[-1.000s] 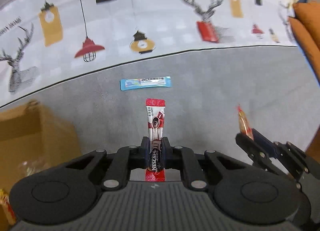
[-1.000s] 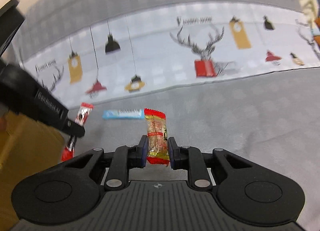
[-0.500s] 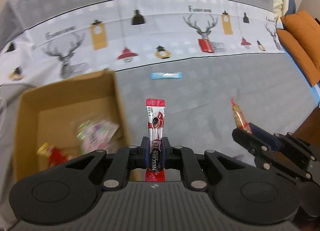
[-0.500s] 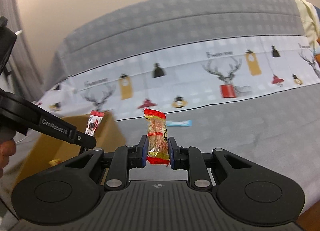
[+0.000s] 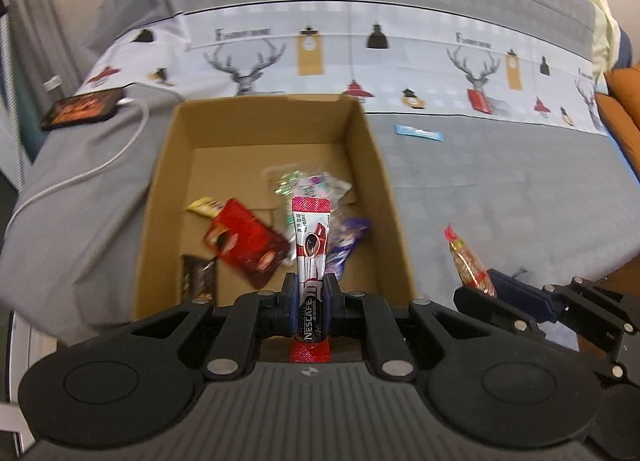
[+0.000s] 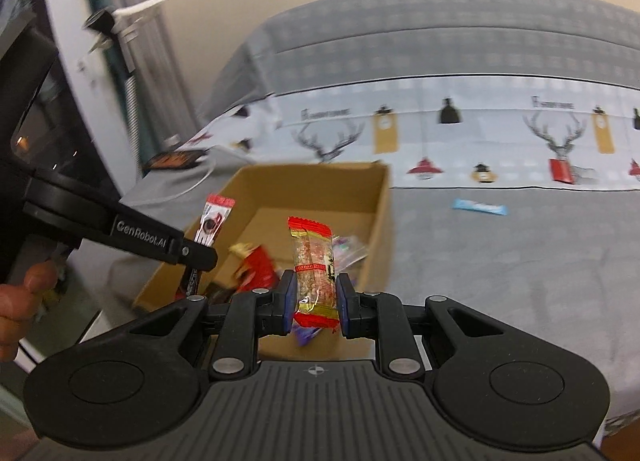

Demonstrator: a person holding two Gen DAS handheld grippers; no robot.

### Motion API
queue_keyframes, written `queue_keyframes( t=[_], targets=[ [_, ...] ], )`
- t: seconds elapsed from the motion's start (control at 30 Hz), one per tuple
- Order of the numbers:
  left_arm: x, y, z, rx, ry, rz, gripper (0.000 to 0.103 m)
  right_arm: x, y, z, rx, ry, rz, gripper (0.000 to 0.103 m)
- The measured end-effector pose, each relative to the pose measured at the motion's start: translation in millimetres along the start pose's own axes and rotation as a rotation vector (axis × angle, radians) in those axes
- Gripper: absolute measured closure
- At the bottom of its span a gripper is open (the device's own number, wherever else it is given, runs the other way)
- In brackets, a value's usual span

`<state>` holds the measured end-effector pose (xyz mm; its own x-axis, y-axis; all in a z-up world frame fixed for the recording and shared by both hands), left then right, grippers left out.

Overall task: Organize snacks
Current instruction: 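Carry the Nescafe stick with left over the box while right carries the candy bar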

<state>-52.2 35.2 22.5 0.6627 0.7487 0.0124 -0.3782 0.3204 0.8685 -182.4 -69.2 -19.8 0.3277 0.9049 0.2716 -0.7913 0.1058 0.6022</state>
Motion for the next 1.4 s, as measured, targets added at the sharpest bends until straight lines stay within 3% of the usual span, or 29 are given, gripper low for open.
queue_keyframes(
  t=[0.17,0.37,0.5,0.73,1.07,1.4],
  targets=[
    [20,14,-15,-0.030,0.034,-0.021,0.090,31,6,-7,0.007,0.056,0.002,0.080],
    [32,29,-15,-0.078,0.090,-0.040,0.090,33,14,0,-0.004,0.079,-0.047,0.080],
    [43,41,-14,-0.106,0.118,-0.023,0.090,32,23,8,-0.023,0.083,-0.036,0.080],
    [50,45,-15,-0.102,0.129,0.012,0.090,39,26,10,-0.059,0.068,-0.006,0.080],
    [53,20,-18,-0.043,0.130,-0.007,0.090,32,10,-1,0.019,0.054,-0.013,0.080],
    [76,-10,-3,-0.008,0.165,-0.005,0.090,38,-21,12,0.062,0.076,-0.019,0.080]
  ],
)
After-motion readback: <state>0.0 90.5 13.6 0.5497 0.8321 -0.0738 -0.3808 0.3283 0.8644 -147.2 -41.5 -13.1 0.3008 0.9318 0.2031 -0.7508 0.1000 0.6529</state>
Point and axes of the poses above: each gripper's, at about its wrist camera, not at the fingertips, and y roughly against the way its jaws point, x to its left, z to its top, the point moved 3 cm from there along -y, roughly the way its jaws point, and after that the axes turned 3 degrees about x, right-handed, at the moved point
